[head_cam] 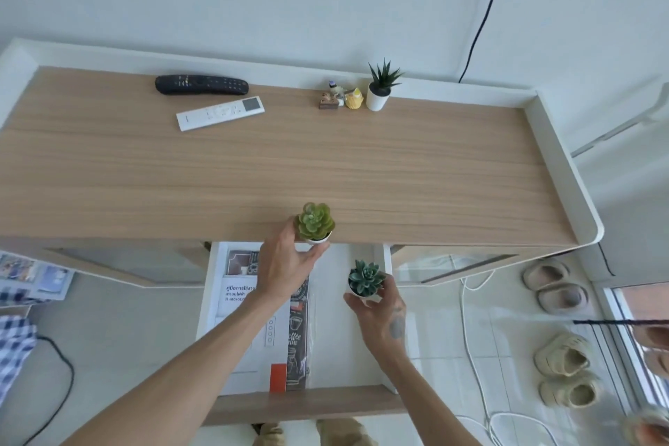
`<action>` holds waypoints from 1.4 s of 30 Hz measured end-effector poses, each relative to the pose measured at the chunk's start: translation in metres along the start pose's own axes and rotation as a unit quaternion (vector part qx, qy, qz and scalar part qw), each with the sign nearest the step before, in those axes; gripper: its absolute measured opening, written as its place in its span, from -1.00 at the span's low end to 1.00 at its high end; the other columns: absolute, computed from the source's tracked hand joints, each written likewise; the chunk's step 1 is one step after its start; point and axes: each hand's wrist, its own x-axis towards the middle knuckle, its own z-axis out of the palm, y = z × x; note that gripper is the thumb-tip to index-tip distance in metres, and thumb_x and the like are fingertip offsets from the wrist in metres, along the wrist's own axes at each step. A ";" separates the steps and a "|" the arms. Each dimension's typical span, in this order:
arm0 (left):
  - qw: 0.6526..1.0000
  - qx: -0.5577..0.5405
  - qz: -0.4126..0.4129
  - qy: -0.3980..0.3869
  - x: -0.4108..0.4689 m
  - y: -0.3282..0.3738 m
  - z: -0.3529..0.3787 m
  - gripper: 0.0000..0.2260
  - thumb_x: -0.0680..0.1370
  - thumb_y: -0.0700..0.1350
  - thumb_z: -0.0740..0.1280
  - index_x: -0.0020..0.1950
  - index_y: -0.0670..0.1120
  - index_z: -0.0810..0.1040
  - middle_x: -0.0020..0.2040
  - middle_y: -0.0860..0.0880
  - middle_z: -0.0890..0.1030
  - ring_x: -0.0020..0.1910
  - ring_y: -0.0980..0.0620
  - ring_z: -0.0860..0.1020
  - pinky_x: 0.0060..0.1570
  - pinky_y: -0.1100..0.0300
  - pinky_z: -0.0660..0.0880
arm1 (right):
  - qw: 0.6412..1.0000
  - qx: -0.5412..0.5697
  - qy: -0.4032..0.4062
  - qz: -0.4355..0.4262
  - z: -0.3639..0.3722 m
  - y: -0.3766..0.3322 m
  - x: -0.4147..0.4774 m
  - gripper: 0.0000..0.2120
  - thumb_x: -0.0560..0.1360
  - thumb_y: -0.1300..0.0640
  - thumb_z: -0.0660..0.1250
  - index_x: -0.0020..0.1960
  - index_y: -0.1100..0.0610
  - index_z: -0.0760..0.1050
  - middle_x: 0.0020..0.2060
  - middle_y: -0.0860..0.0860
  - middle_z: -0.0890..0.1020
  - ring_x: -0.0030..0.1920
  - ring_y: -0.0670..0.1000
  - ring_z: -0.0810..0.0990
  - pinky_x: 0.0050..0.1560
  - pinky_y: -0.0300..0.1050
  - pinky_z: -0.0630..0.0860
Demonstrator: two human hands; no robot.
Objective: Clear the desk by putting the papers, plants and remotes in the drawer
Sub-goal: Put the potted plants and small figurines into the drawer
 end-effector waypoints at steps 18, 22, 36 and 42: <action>0.999 0.016 0.046 0.022 -0.012 -0.022 0.006 -0.67 0.38 0.12 0.54 -0.01 0.01 0.53 -0.20 0.14 0.60 -0.23 0.12 0.56 -0.24 0.24 0.45 | 0.993 -0.021 0.100 0.064 0.075 0.046 0.081 -0.57 0.34 0.16 0.56 0.12 0.22 0.49 -0.10 0.10 0.67 -0.06 0.16 0.59 -0.13 -0.16 0.34; 0.998 0.011 0.053 0.018 -0.012 -0.021 0.007 -0.67 0.37 0.09 0.56 0.00 0.01 0.53 -0.19 0.15 0.59 -0.24 0.11 0.56 -0.23 0.21 0.47 | 0.993 -0.012 0.098 0.063 0.079 0.046 0.090 -0.54 0.33 0.20 0.56 0.17 0.23 0.49 -0.07 0.11 0.67 -0.06 0.14 0.59 -0.14 -0.25 0.32; 0.998 0.009 0.028 -0.053 -0.067 -0.042 0.011 -0.54 0.37 0.10 0.56 0.16 -0.08 0.59 0.04 0.07 0.64 0.01 0.14 0.58 0.06 0.30 0.49 | 0.995 -0.023 0.049 0.083 0.066 0.044 0.070 -0.29 0.32 0.21 0.57 0.40 0.17 0.37 -0.28 -0.33 0.45 -0.27 -0.21 0.53 0.05 -0.16 0.48; 0.993 0.053 -0.013 -0.100 -0.056 -0.071 0.047 -0.60 0.35 0.06 0.57 0.10 -0.08 0.61 -0.10 0.04 0.67 -0.16 0.06 0.60 -0.16 0.05 0.59 | 0.996 -0.017 0.072 0.046 0.068 0.050 0.074 -0.32 0.31 0.20 0.58 0.35 0.16 0.39 0.20 0.04 0.63 -0.24 -0.15 0.48 -0.04 -0.33 0.33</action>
